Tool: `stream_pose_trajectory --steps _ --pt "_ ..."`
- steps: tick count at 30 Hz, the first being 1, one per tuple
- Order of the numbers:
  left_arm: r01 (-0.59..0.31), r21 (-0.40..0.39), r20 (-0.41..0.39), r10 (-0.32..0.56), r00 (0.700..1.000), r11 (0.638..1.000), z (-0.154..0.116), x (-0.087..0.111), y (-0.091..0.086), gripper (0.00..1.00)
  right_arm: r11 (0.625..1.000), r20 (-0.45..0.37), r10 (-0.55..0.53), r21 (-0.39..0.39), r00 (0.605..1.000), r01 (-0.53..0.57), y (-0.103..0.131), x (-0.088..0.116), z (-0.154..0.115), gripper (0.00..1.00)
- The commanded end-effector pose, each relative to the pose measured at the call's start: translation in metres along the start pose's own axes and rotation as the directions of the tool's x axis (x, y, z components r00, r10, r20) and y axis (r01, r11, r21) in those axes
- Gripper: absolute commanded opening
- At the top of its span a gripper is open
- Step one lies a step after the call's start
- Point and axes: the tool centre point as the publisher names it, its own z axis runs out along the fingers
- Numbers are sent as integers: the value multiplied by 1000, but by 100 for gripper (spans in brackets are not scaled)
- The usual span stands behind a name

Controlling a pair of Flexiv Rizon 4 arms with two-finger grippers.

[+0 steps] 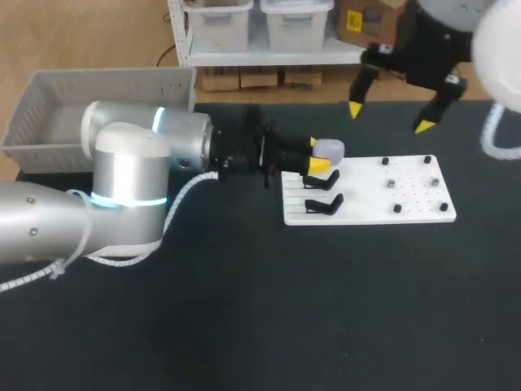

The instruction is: Pick up each earbud case from the left stands, insert the matching earbuds, close the lid, and place the case in the box.

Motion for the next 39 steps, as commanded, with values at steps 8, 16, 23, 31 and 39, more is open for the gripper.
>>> stream_pose_trajectory --steps 8,16,23,31,39 --pt "-15 -308 15 21 1000 951 -98 -61 -2 0 999 173 5 -40 985 2 -15 29 -12 100" --pt "26 -626 115 59 992 779 -202 -87 66 0 999 173 5 -40 985 2 -15 29 -12 100" --pt "-94 -749 -73 59 996 656 -263 -84 115 0 999 173 5 -40 985 2 -15 29 -12 100" --pt "-75 -825 -135 -66 989 560 -305 -38 152 0 999 173 5 -40 985 2 -15 29 -12 100" --pt "-117 -863 -214 -145 966 492 -348 -15 162 0 999 173 5 -40 985 2 -15 29 -12 100"
